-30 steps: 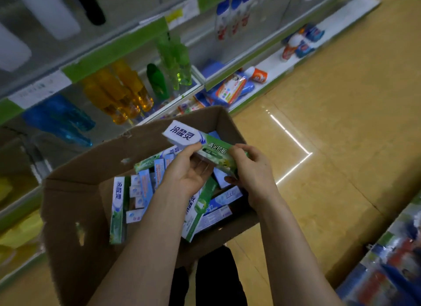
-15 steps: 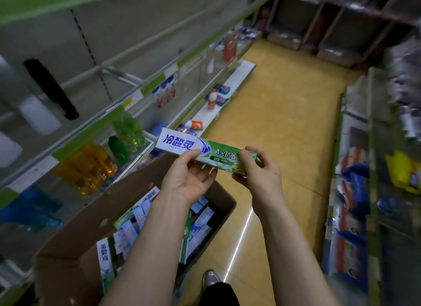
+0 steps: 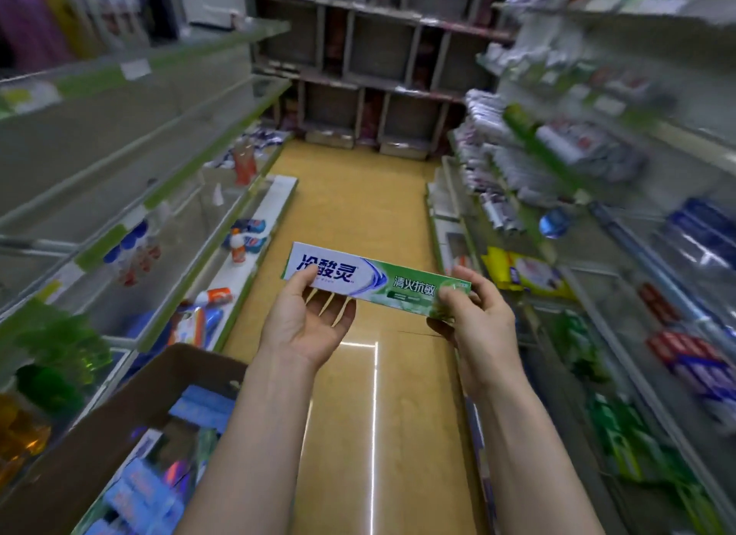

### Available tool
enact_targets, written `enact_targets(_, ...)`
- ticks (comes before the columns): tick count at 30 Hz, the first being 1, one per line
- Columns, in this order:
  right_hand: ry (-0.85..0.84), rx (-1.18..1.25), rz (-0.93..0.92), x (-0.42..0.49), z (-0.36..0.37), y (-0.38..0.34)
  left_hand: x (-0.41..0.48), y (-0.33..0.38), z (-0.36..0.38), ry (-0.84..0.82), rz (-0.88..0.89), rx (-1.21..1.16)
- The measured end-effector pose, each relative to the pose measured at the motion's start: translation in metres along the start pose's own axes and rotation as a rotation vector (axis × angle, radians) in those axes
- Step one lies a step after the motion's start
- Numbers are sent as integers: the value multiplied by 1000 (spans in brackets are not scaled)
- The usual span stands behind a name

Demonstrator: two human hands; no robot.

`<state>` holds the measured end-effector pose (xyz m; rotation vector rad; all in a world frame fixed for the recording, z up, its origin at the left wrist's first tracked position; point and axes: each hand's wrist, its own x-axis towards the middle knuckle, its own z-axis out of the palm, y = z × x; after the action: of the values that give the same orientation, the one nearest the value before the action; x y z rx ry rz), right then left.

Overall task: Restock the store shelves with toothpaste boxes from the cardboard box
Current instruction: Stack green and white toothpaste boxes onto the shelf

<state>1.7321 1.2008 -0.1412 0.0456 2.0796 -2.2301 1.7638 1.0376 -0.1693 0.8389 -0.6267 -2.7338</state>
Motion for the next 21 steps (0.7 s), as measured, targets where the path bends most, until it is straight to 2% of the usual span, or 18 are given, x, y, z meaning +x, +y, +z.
enact_targets(9, 269, 53, -211, -7, -162, -58, -33, -122, 127, -255, -201, 143)
enact_targets(21, 553, -15, -471, -49, -329, -128, -102, -259, 270, -541, -355, 267)
